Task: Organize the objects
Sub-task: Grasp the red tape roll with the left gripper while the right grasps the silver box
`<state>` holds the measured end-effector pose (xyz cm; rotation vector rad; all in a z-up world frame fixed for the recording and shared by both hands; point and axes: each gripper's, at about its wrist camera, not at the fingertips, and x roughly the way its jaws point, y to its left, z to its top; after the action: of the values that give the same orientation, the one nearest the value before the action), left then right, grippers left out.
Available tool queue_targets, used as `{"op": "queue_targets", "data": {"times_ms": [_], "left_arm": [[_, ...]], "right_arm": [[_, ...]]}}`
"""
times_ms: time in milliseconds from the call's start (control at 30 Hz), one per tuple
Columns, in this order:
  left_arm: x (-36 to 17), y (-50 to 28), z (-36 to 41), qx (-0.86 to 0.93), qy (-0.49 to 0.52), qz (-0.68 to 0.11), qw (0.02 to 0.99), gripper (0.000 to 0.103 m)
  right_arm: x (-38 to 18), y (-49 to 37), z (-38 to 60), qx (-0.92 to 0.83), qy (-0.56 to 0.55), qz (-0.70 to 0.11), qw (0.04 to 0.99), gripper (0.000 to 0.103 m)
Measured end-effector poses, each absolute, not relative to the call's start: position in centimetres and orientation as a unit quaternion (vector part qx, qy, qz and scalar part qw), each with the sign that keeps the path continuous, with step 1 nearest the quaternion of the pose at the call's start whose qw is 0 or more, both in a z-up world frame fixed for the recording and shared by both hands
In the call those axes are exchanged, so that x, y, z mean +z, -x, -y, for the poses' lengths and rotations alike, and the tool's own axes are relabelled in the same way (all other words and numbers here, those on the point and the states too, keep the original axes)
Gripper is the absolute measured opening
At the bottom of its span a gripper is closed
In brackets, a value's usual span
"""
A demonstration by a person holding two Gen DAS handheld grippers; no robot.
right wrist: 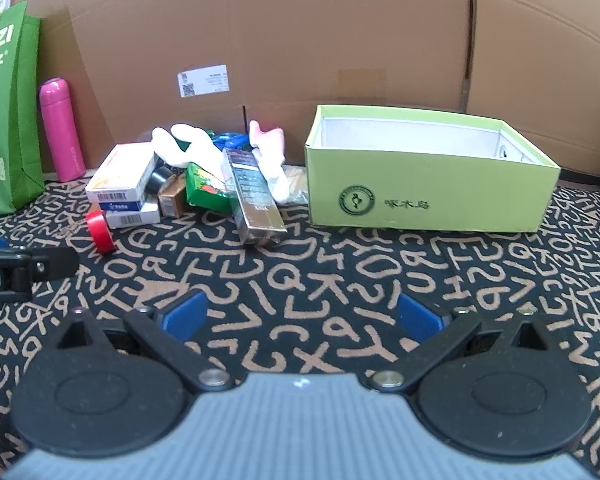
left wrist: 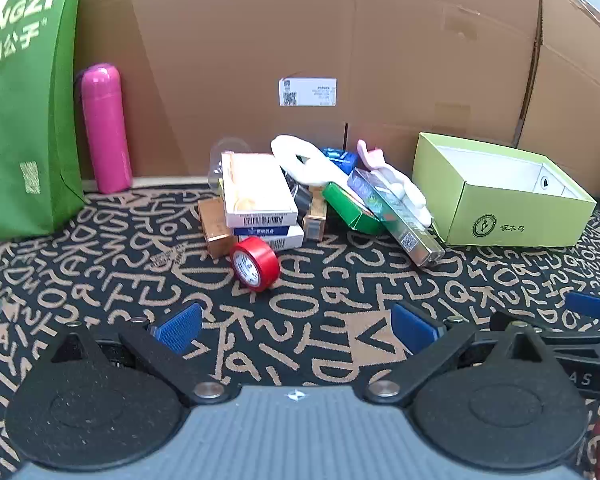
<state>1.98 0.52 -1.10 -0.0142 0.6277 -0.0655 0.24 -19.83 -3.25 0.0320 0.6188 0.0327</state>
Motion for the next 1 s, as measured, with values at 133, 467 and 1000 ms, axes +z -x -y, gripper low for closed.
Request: {"op": "queue_targets", "data": {"times_ms": [133, 467, 1000], "left_arm": [[-1.9, -2.9, -1.7, -0.026, 0.025, -0.313, 0.949, 0.103], [-3.2, -7.3, -4.4, -0.022, 0.055, -0.33, 0.942, 0.098], [-5.9, -14.7, -5.4, -0.066, 0.095, -0.374, 0.92, 0.018]], "right_arm": [[-3.4, -0.2, 20.2, 0.062, -0.034, -0.273, 0.959, 0.103], [-4.8, -5.1, 19.3, 0.087, -0.029, -0.318, 0.944, 0.103], [-7.8, -14.5, 18.0, 0.113, -0.032, -0.326, 0.938, 0.044]]}}
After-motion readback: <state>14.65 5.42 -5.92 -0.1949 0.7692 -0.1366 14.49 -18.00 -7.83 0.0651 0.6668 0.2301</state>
